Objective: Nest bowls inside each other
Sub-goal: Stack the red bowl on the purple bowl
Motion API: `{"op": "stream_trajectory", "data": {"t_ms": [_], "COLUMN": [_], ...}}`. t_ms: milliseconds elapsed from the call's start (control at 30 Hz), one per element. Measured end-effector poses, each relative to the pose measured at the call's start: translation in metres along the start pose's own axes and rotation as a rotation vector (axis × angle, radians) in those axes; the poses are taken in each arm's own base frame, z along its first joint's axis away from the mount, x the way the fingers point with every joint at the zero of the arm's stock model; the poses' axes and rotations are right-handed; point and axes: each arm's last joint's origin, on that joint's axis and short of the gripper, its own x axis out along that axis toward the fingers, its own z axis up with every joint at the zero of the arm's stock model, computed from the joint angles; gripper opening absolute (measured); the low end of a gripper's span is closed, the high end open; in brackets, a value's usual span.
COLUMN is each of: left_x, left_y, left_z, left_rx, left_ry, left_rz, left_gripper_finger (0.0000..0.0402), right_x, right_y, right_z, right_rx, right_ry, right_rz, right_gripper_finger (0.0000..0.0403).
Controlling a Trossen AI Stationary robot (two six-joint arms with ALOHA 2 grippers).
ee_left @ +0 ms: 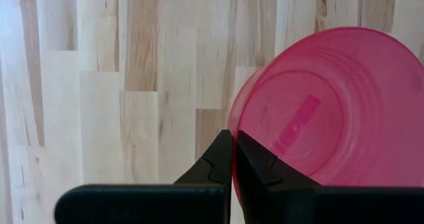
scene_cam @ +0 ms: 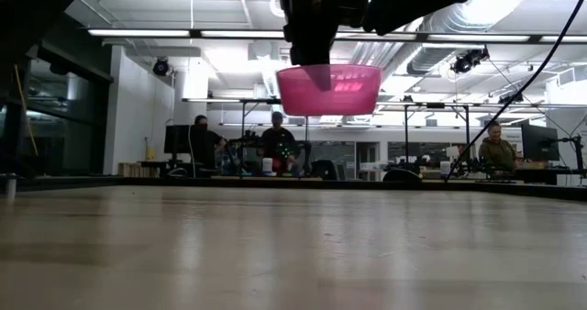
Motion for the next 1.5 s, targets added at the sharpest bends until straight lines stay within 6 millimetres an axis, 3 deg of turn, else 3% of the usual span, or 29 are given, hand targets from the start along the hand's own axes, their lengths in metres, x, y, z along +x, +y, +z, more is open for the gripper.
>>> {"op": "stream_trajectory", "data": {"t_ms": [533,1500], "left_x": [-0.0002,-0.0003], "left_y": [0.0022,0.0027], "left_z": [-0.0039,-0.0038], "left_rx": [-0.013,-0.034], "left_ry": [0.040,0.037], "left_rz": [0.072,0.072], "left_gripper_finger": [0.0001,0.0001], "right_x": [0.0038,0.0016], "right_y": [-0.0101,-0.0030], "right_z": [-0.0041,0.0008], "right_rx": [0.081,0.072], "right_ry": [-0.029,-0.068], "right_rz": [0.031,0.082], "right_gripper_finger": [0.0055,0.0055]}}
